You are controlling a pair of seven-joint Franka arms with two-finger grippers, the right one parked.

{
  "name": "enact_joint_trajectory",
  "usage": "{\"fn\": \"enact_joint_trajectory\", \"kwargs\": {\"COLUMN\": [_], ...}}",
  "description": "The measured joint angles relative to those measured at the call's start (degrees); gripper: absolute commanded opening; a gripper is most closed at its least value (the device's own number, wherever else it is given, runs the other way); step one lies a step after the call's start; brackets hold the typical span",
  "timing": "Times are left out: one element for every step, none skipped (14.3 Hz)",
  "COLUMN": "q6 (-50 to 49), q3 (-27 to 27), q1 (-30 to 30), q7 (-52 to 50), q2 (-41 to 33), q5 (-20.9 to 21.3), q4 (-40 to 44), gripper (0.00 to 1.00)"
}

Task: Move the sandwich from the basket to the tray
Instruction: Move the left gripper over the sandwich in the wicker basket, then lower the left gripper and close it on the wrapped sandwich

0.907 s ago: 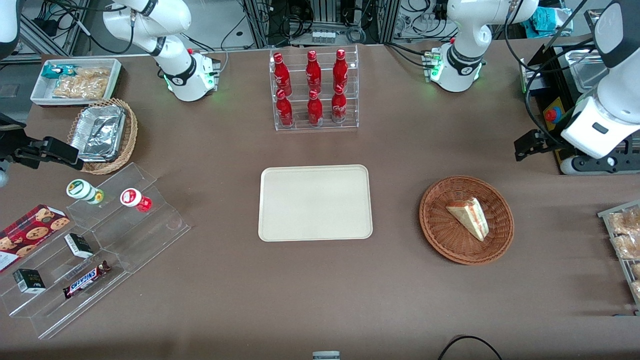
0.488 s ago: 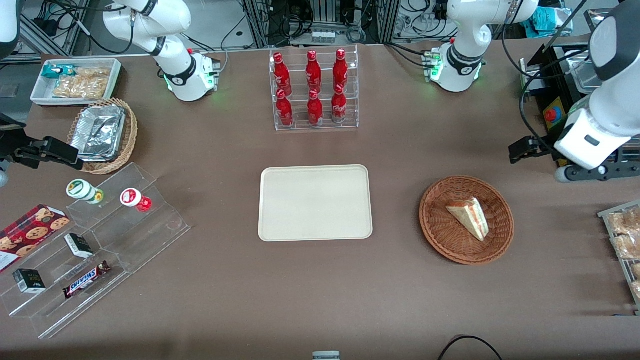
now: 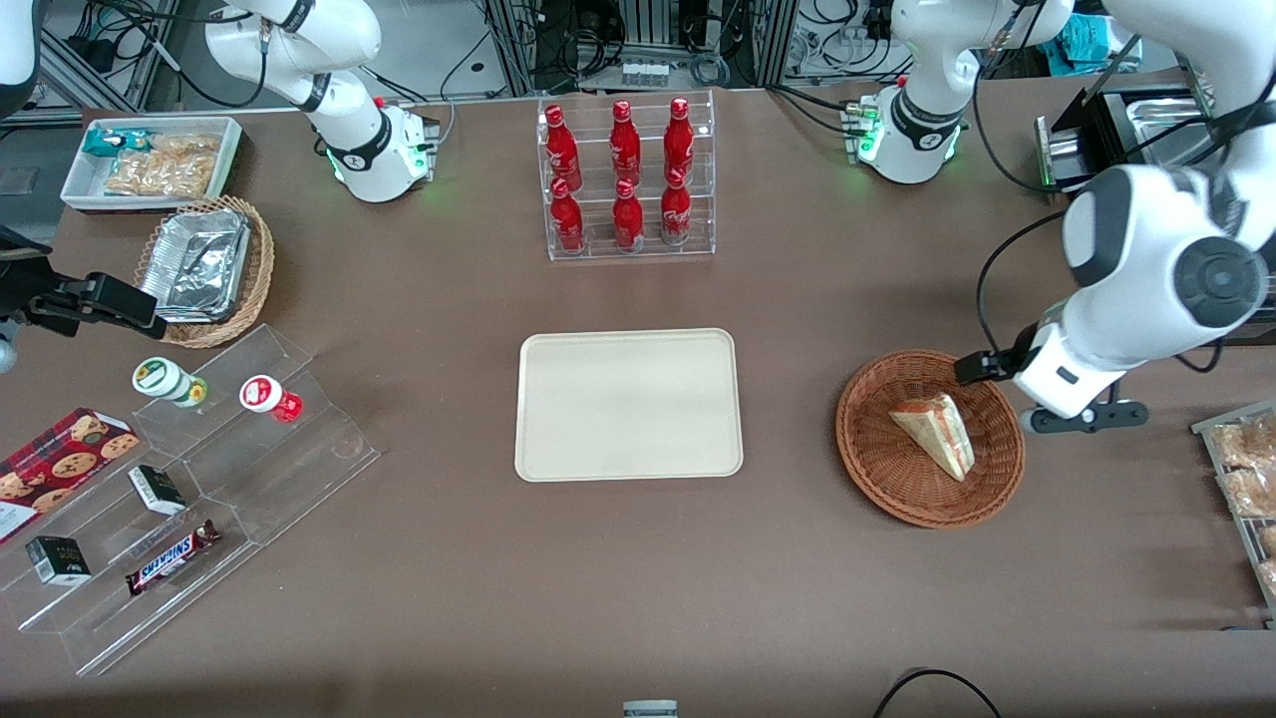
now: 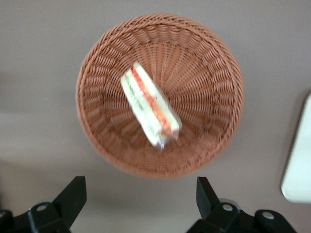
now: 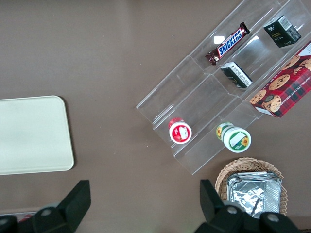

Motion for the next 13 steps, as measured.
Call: {"fn": "enact_joint_trajectory", "kwargs": {"q6": [3.6,6.9,9.9,12.8,15.2,17.0,18.2,19.5,21.4,23.0,23.9,24.3,24.5], "q3": [0.0,0.0,-0.1,-0.1,-0.2,-0.3,-0.3,-0.4,-0.4,-0.4,-0.4,-0.4,-0.3], "q1": [0.0,0.0,0.0,-0.1,-0.2,-0.4,-0.7,-1.0,-1.4,-1.8,-2.0,-2.1,-2.0], "q7": [-2.1,-5.3,-9.2,-13.5,-18.2,-24.4,-31.1,-37.3,-41.8,-44.3,-45.6,-46.2,-46.4], "q2": [0.0,0.1,0.1,0.1,0.1,0.3,0.7,1.3,2.2,3.1,4.1,5.2,6.2], "q5": [0.0,0.0,0.0,0.0,0.0,-0.1,-0.1,-0.1,-0.1,-0.1,-0.1,-0.1,-0.1], "q4": [-2.6,-4.8,-6.7,-8.3,-9.7,-10.8,-11.5,-11.9,-12.1,-12.2,-12.3,-12.3,-12.3], "gripper": [1.0,1.0,1.0,1.0,1.0,1.0,1.0,1.0,1.0,1.0,1.0,1.0,1.0]}}
